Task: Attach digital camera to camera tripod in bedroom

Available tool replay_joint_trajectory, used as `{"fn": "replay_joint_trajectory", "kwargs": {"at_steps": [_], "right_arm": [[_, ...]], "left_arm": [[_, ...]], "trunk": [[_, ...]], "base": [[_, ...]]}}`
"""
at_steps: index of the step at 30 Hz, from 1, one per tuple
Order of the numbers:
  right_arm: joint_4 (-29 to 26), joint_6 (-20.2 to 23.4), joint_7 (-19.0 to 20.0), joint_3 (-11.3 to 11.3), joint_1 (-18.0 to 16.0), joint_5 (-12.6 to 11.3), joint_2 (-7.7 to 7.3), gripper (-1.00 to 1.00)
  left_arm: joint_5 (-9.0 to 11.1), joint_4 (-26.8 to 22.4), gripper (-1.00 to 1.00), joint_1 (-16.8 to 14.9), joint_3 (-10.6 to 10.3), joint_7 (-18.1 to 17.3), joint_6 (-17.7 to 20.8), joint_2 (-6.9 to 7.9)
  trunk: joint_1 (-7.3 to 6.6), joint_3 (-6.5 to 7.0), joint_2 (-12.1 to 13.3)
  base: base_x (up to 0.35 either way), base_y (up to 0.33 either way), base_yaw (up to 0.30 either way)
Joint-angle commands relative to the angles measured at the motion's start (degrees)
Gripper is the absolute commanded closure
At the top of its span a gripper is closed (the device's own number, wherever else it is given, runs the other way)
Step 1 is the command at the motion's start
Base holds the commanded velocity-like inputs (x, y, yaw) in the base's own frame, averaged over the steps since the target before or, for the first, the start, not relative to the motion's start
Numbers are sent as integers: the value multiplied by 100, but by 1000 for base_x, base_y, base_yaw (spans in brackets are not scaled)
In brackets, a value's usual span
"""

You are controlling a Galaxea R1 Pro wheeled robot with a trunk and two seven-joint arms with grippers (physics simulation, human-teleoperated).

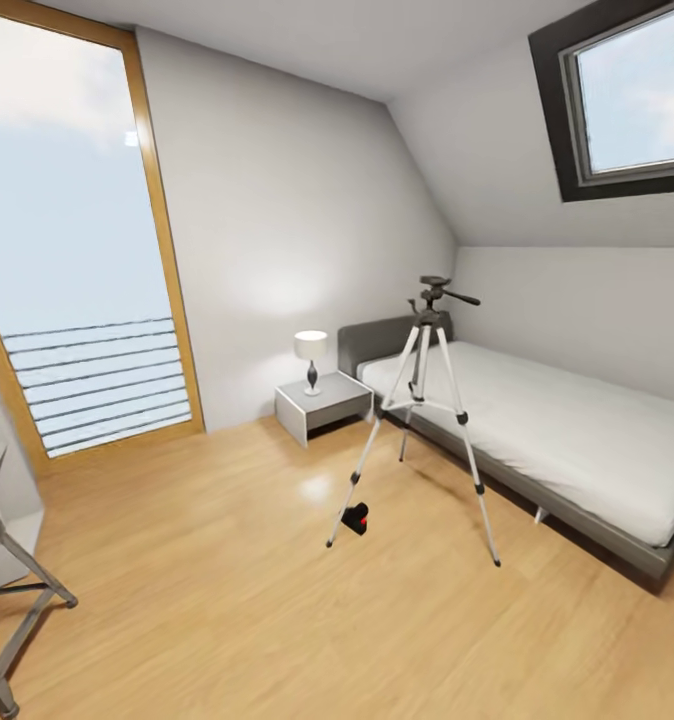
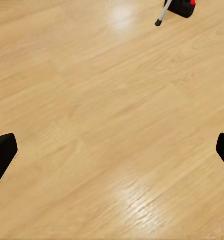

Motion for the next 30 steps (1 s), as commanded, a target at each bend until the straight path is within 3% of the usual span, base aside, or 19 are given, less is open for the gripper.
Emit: {"fn": "replay_joint_trajectory", "kwargs": {"at_steps": [1, 12, 30], "right_arm": [[0, -14, -16, 0, -2, 0, 2, -100], [0, -14, -16, 0, -2, 0, 2, -100], [131, -14, -14, 0, -2, 0, 2, -100]], "left_arm": [[2, -1, -100, 0, 0, 0, -10, 0], [2, 2, -100, 0, 0, -1, -9, 0], [2, 2, -100, 0, 0, -1, -10, 0]], "trunk": [[4, -5, -3], [4, -5, -3], [4, -5, -3]], "base": [[318, 171, 0], [325, 157, -12], [274, 212, -245]]}}
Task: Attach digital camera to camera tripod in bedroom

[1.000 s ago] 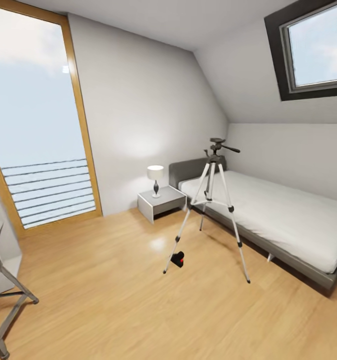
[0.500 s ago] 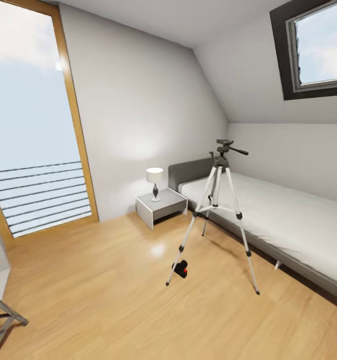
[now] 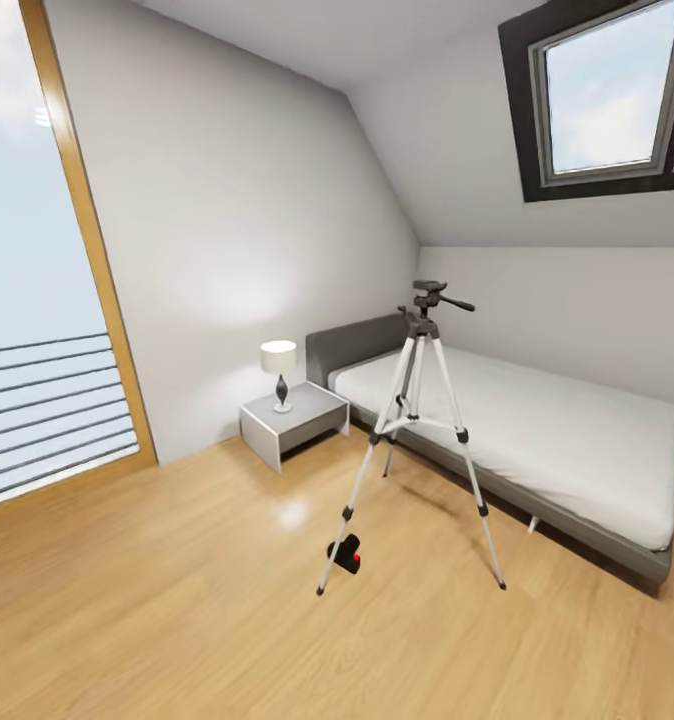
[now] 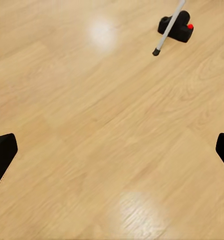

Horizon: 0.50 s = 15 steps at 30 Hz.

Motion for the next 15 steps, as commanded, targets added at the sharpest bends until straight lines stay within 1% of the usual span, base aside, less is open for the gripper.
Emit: {"fn": "replay_joint_trajectory", "kwargs": {"at_steps": [1, 15], "right_arm": [[-1, -12, -16, 0, -2, 0, 2, -100], [0, -12, -16, 0, -2, 0, 2, -100]], "left_arm": [[2, -2, -100, 0, 1, 0, -12, 1], [2, -2, -100, 0, 1, 0, -13, 8]], "trunk": [[3, -5, -3], [3, -5, -3]], "base": [[238, 249, -258], [240, 249, -258]]}}
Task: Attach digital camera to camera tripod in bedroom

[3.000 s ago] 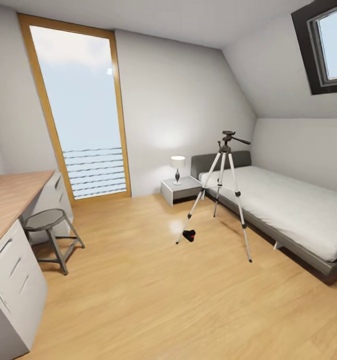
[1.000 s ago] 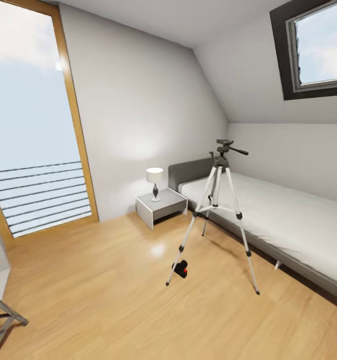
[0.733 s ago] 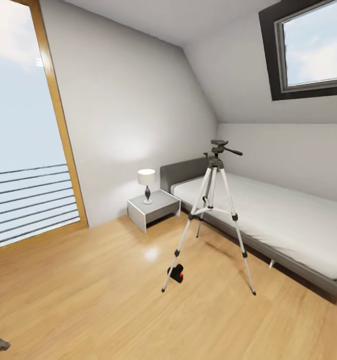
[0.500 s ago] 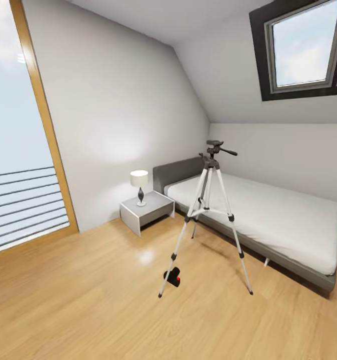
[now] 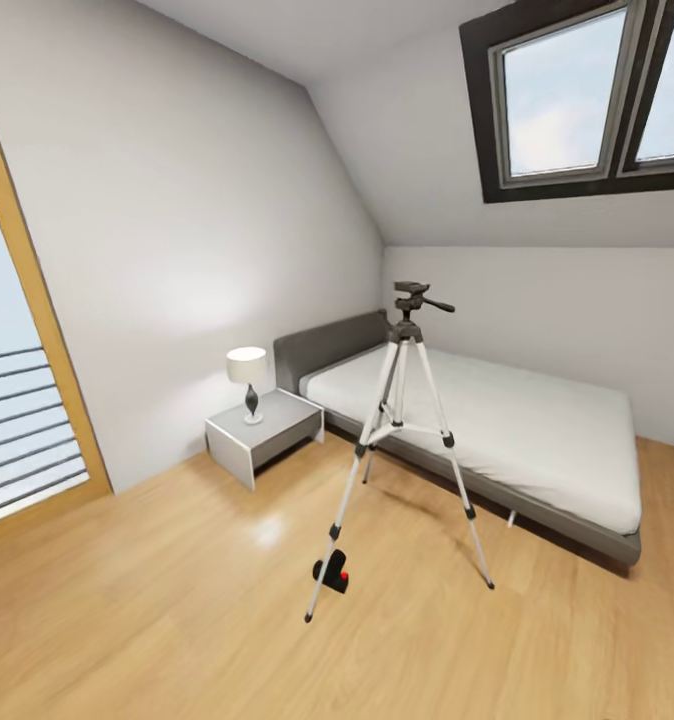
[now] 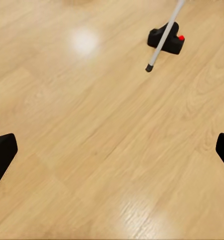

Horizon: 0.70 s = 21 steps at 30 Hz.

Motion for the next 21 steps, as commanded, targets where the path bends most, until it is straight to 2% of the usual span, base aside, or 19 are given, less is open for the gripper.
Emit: {"fn": "replay_joint_trajectory", "kwargs": {"at_steps": [1, 12, 21], "right_arm": [[-1, -12, -16, 0, -2, 0, 2, -100], [-5, -12, -17, 0, -2, 0, 2, -100], [-3, -12, -16, 0, -2, 0, 2, -100]], "left_arm": [[2, -2, -100, 0, 1, 0, -12, 1], [2, -2, -100, 0, 1, 0, -12, 2], [2, -2, -100, 0, 1, -10, -22, 9]], "trunk": [[3, -5, -3], [3, -5, -3], [3, -5, -3]], "base": [[240, 249, -258], [218, 259, -258], [48, 308, -254]]}}
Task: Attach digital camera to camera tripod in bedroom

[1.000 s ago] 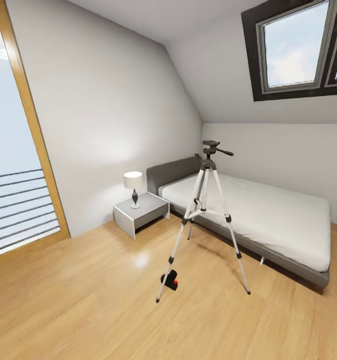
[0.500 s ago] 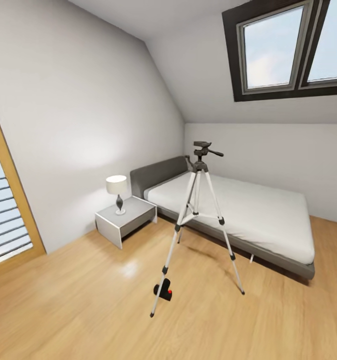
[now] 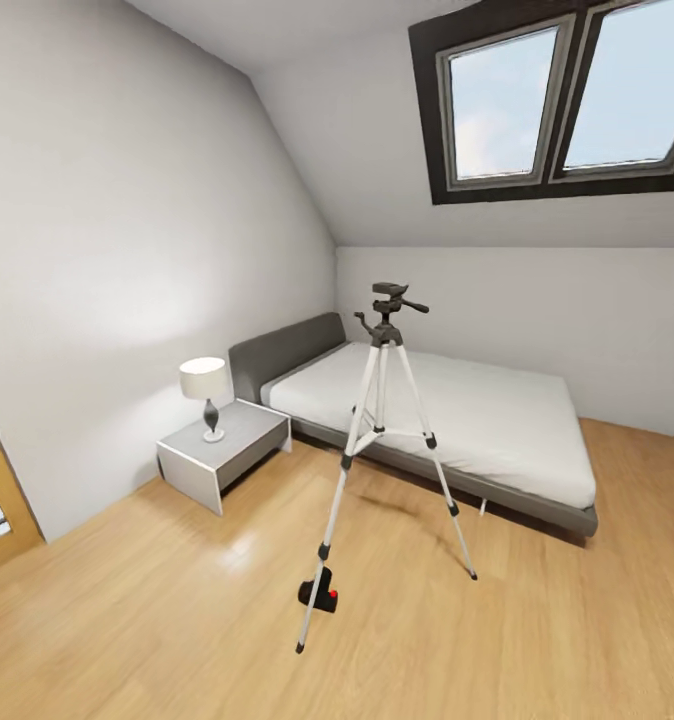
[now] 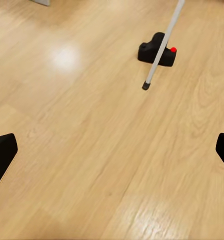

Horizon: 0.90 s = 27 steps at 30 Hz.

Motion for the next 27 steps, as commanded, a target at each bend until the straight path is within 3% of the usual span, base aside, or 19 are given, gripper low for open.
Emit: {"fn": "replay_joint_trajectory", "kwargs": {"at_steps": [1, 13, 27], "right_arm": [[-1, -12, -16, 0, -2, 0, 2, -100], [-4, -12, -15, 0, -2, 0, 2, -100], [-4, -12, -17, 0, -2, 0, 2, -100]], "left_arm": [[2, -2, -100, 0, 1, -3, -13, 1], [2, -8, -100, 0, 4, -9, -12, 3], [2, -6, -100, 0, 1, -9, -4, 3]], "trunk": [[0, -5, -3], [0, -5, -3], [0, -5, -3]], "base": [[4, 316, -247], [17, 317, -236], [196, 310, -232]]}}
